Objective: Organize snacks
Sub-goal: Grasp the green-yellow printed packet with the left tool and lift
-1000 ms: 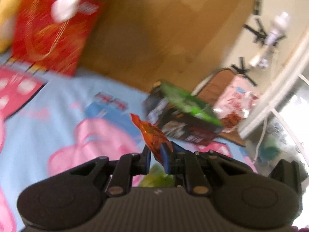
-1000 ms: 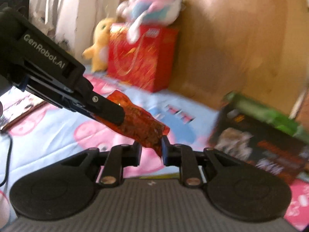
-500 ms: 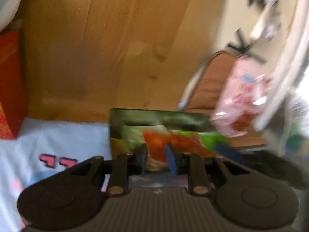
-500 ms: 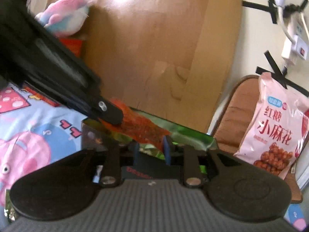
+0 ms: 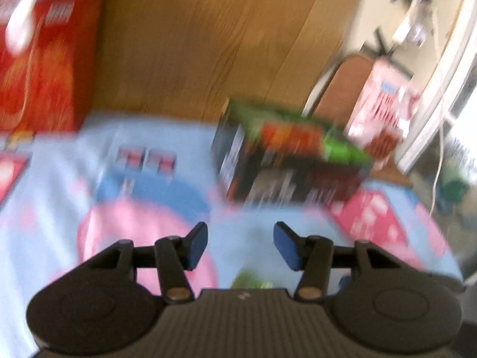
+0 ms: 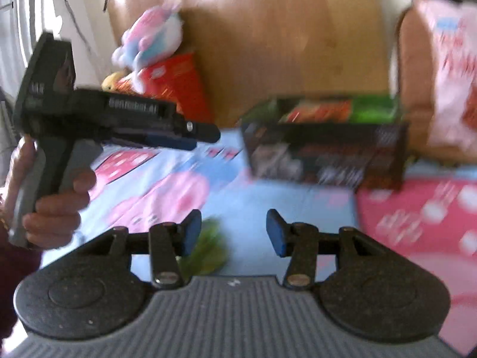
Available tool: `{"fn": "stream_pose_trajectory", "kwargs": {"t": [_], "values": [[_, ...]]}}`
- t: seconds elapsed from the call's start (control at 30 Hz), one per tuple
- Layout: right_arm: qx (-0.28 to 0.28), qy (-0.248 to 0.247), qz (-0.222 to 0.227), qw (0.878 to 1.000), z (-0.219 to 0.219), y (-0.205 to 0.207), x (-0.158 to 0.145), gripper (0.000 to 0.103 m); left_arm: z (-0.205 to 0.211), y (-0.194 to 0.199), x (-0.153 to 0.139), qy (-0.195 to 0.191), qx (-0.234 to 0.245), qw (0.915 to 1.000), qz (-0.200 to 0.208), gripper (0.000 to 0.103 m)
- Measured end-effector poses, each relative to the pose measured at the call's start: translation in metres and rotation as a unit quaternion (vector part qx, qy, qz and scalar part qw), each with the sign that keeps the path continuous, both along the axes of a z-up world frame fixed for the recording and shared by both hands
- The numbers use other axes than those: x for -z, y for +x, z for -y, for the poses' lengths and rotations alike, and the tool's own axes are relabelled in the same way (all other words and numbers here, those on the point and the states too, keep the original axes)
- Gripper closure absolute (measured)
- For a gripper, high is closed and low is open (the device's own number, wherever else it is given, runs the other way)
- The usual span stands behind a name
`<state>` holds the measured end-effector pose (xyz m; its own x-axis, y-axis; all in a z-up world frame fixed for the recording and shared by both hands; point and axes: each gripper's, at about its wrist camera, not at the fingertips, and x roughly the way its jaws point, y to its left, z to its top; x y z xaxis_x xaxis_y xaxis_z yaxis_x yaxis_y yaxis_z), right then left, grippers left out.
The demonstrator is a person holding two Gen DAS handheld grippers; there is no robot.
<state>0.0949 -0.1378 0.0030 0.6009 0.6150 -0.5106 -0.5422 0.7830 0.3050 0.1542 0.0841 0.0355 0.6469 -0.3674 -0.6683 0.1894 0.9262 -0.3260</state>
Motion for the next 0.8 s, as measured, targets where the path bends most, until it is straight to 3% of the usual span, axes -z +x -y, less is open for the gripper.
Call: {"fn": "stream_pose_trajectory", "kwargs": {"t": [0.1,0.23,0.4,0.7,0.8], "values": [[-0.018,-0.017,-0.013,1.0,-0.012,-0.012,0.005,0.052,-0.009,-0.016,0.023,-0.022,0.002,0.9989,-0.04,0.054],[-0.03,-0.072,-0.005,0.997,-0.032,-0.02,0.016,0.052,-0.008,-0.04,0.024,-0.043,0.006,0.9984,-0.035,0.054],[-0.015,-0.108,0.026,0.994,-0.035,-0.036,0.019,0.048,0.029,-0.054,0.023,-0.025,0.04,0.9984,-0.033,0.054],[0.042,-0.115,0.031,0.992,0.037,-0.082,0.025,0.049,0.097,-0.085,0.023,-0.03,0.141,0.9886,-0.044,0.054],[0.072,-0.107,0.033,0.991,0.062,-0.1,0.029,0.048,0.112,-0.087,0.024,-0.033,0.153,0.9865,-0.047,0.063]]}}
